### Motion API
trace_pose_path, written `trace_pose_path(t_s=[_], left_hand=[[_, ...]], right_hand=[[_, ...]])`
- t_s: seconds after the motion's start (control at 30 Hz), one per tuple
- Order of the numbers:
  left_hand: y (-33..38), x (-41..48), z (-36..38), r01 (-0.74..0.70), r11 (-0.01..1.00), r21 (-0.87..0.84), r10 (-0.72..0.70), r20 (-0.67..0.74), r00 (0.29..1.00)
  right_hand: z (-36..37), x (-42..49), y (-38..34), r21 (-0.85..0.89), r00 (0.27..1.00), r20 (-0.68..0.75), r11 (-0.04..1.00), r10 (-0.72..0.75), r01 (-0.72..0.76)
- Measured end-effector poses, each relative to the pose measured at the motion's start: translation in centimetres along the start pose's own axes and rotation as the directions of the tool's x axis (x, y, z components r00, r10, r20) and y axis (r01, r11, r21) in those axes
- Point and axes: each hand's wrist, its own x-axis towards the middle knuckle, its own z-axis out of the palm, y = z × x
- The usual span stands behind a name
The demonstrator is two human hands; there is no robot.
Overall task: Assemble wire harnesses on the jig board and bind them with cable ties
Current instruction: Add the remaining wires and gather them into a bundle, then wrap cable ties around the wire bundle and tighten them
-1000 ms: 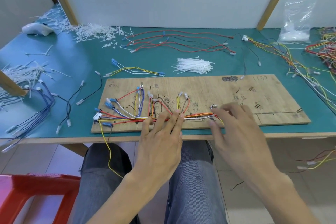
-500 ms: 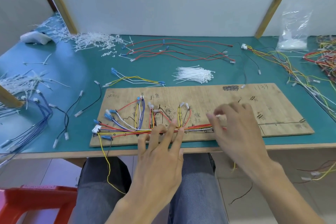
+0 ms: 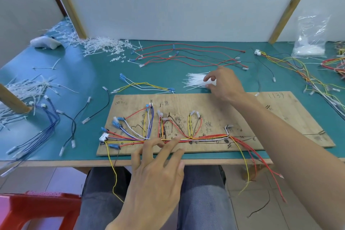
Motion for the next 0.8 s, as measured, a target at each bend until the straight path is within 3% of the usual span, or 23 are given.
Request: trace_pose_path(t_s=[0.13,0.33,0.6,0.8], left_hand=[[-0.2,0.9,0.2,-0.014,1.000,-0.005,0.014,0.047,0.999],[0.1,2.6,-0.1,-0.011,0.999,-0.041,0.013,0.052,0.999],[0.0,4.6,-0.5,0.077,0.973,-0.219,-0.083,-0.021,0.996],[-0.5,5.6,-0.4,0.131,0.943,-0.305,-0.139,-0.003,0.990]], right_hand=[[0.1,0.8,-0.5,-0.085,0.994,0.079,0.992,-0.082,0.088],[-0.6,1.1,-0.4,-0.091,0.988,0.077,0.986,-0.134,0.141],[-1.1,0.3,1.4,0.027,0.976,-0.101,0.981,-0.191,0.195],[-1.0,0.6,2.3,0.155,0.981,-0.117,0.972,-0.158,0.175]])
